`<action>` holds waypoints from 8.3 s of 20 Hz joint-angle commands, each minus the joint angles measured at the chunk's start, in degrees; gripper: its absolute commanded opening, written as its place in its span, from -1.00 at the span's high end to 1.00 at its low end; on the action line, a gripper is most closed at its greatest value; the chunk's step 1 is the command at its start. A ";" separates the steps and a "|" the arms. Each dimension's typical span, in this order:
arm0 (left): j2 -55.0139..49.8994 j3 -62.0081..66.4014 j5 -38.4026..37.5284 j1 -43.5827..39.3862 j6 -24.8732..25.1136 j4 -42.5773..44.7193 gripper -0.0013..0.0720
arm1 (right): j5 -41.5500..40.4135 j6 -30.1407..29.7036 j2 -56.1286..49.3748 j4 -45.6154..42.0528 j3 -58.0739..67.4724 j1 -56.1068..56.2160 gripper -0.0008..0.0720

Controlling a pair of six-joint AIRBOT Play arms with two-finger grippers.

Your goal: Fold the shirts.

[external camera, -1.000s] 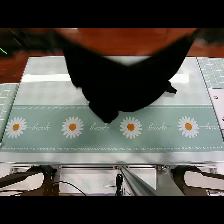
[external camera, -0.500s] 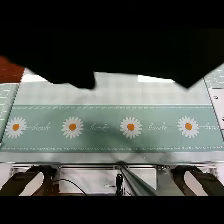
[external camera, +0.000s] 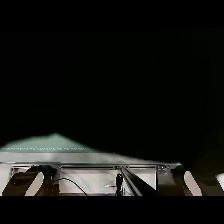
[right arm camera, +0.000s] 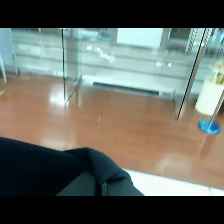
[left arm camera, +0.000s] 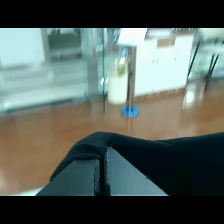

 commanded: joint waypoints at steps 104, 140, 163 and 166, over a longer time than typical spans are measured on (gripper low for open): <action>-30.08 -10.34 11.89 15.17 11.72 -37.81 0.89 | -10.10 2.36 -36.76 18.18 4.48 -2.60 0.90; -42.64 -36.92 31.76 -0.68 -5.75 1.07 0.89 | -35.82 -9.01 -38.36 14.51 -45.38 -2.54 0.90; -56.96 -40.17 -1.68 2.08 4.09 -0.15 0.89 | -5.97 -12.13 -60.46 9.68 -37.35 -4.63 0.90; -57.02 -41.05 -1.73 2.08 4.07 -0.15 0.89 | -5.92 -10.82 -60.57 6.73 -37.35 -4.61 0.90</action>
